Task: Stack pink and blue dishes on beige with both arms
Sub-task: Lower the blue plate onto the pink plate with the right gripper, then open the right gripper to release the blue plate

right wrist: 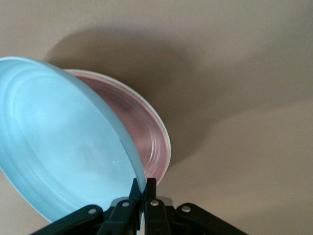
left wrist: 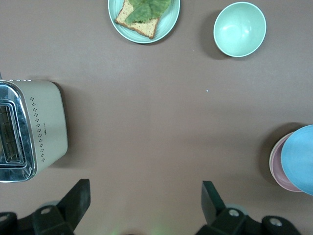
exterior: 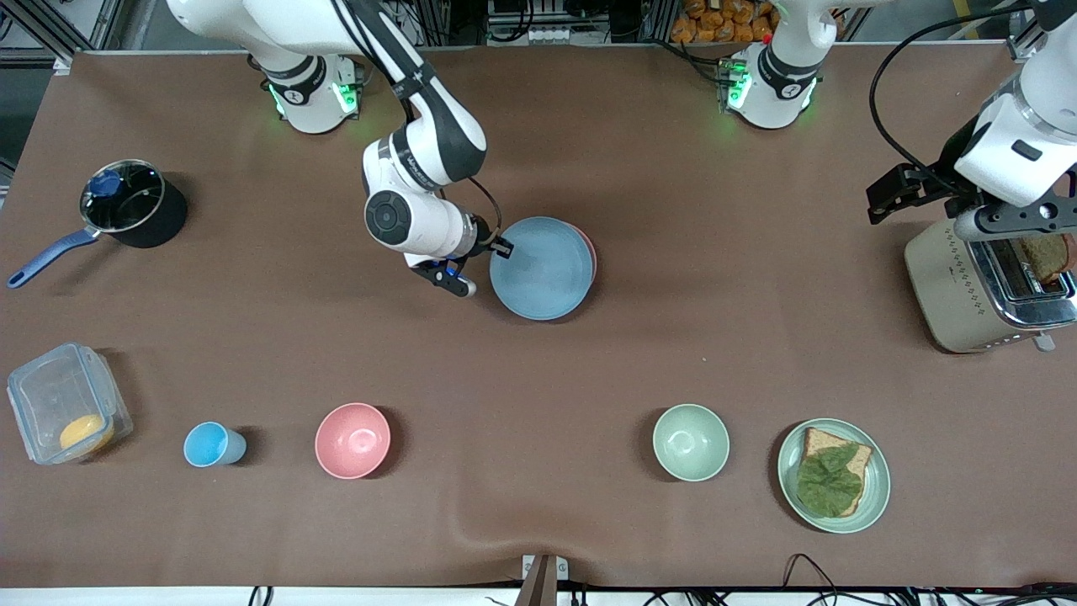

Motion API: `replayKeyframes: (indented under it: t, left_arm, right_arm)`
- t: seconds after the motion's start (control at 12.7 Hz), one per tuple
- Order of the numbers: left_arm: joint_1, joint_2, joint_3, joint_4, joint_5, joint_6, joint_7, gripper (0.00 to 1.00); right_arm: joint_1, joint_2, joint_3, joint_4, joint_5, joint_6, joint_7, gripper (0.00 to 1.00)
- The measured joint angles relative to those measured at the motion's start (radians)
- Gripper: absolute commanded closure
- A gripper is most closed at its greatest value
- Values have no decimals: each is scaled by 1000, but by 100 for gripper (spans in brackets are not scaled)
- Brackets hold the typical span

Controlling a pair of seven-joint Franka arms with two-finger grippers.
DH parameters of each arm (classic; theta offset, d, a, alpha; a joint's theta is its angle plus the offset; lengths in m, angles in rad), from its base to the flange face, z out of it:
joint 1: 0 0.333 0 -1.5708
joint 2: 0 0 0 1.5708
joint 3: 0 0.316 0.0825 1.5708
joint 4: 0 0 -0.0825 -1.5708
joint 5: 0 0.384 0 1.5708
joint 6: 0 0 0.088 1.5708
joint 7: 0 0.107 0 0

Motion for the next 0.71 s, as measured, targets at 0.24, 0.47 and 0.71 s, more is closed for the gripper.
replayKeyframes:
  t: [0.24,0.47,0.71]
  left_arm:
    - [-9,-6,0,0,0,-14,0,0]
    - [-11,-9,3,0,0,-19,0,0]
    - [-16,-9,7,0,0,-22,0,0]
  right_arm:
    - [28,10,0,0,5,5,20,100]
    - [36,12,-3,0,5,11,29,100]
    - [36,12,-8,0,5,10,29,39]
